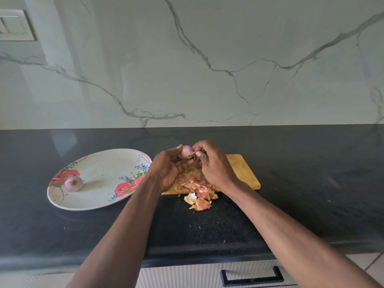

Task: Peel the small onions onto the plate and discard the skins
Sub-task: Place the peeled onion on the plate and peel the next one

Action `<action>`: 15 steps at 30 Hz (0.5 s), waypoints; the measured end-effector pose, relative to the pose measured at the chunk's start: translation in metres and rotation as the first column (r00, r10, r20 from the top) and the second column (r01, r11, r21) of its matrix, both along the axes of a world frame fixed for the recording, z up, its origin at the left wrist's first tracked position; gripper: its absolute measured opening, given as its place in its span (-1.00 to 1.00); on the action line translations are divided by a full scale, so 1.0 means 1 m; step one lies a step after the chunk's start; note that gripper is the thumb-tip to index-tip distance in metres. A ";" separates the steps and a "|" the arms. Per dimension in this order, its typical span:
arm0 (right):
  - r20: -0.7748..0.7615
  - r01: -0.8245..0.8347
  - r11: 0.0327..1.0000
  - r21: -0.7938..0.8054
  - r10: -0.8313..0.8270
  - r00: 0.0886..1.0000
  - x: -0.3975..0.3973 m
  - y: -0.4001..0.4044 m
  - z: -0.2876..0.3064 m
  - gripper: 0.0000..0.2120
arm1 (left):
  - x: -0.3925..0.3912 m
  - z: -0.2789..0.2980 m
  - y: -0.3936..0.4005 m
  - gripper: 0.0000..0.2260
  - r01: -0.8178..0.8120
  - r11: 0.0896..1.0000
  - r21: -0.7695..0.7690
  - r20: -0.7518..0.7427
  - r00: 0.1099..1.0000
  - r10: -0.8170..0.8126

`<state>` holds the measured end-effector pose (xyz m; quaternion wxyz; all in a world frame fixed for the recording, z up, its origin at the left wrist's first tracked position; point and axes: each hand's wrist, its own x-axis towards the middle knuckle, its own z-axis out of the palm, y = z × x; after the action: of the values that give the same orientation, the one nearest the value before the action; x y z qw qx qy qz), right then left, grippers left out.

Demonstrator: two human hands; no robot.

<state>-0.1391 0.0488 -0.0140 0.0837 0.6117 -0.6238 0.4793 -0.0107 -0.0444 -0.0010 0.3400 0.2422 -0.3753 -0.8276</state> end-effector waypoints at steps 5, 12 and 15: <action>0.115 0.019 1.000 0.019 -0.021 0.993 0.004 0.001 0.002 -0.90 | 0.001 0.002 0.002 -0.87 -0.016 0.999 0.036 -0.035 0.999 0.017; 0.461 -0.049 0.998 0.029 0.030 0.887 0.008 0.001 0.008 -0.85 | 0.000 0.002 0.000 -0.83 -0.029 0.998 0.053 -0.077 0.997 0.033; 0.509 -0.053 0.998 0.018 0.037 0.860 0.009 0.003 0.011 -0.85 | 0.000 0.002 -0.001 -0.82 -0.015 0.998 0.063 -0.085 0.996 0.020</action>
<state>-0.1302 0.0522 -0.0029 -0.1045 0.4796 -0.6169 0.6153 -0.0103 -0.0451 0.0012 0.3553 0.2204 -0.3321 -0.8455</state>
